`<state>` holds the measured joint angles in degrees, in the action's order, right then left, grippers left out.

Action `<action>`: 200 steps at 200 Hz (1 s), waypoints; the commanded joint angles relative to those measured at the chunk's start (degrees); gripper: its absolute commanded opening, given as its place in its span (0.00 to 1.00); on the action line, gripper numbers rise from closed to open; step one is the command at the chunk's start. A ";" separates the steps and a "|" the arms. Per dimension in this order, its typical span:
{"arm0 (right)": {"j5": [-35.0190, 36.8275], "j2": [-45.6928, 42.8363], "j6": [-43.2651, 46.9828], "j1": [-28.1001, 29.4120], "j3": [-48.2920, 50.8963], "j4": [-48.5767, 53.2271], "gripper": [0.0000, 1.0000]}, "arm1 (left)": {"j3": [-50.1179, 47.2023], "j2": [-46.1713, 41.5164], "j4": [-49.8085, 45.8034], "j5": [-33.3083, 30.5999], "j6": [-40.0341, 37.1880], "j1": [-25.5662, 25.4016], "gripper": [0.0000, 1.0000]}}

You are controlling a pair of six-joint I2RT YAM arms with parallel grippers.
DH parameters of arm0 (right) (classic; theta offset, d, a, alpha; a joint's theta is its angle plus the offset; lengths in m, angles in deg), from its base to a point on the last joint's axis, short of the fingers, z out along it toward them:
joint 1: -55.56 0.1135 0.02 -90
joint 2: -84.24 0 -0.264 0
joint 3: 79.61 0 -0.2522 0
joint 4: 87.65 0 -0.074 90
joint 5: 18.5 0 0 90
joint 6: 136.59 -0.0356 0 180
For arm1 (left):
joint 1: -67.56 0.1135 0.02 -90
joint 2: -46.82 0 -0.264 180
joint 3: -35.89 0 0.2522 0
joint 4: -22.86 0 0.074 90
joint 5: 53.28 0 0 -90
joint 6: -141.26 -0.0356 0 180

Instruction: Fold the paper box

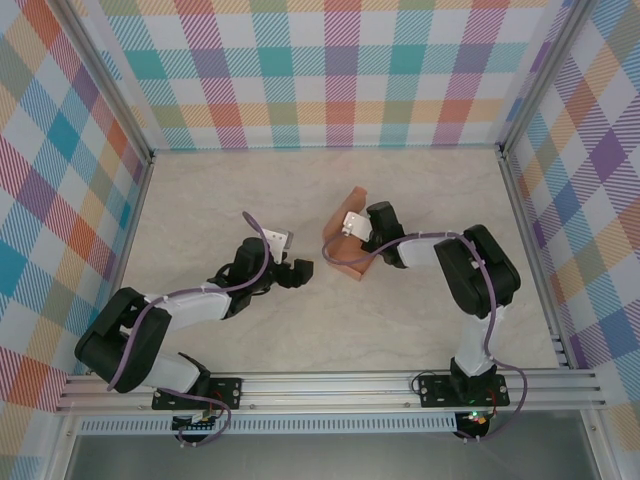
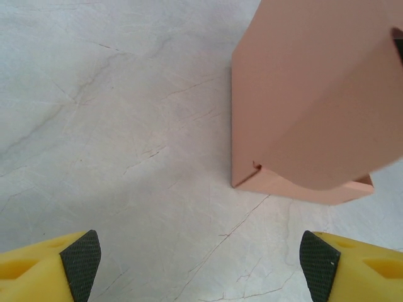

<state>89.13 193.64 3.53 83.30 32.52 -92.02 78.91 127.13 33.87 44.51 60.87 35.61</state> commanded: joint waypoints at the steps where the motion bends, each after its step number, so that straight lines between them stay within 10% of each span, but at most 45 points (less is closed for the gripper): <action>1: 3.99 2.74 -2.37 -0.19 0.73 2.34 0.28 | -1.08 -2.49 -0.90 -0.80 0.17 0.13 0.85; 77: -9.64 -11.48 -23.72 -1.20 -0.56 19.94 0.44 | -1.06 -6.77 -4.12 -3.60 -1.30 0.13 0.86; 153: -37.51 -27.92 -28.15 -15.91 11.06 8.70 0.50 | 2.27 -5.65 -5.56 7.03 -5.65 -0.11 0.86; 200: -60.72 -15.88 -10.45 -19.48 -5.26 24.02 0.50 | 8.25 -1.17 -9.57 8.69 -5.35 -1.72 0.78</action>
<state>46.00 170.41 -17.73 63.72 37.35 -76.56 83.52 123.24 26.73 50.67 55.76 34.72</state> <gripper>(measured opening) 0.508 0.825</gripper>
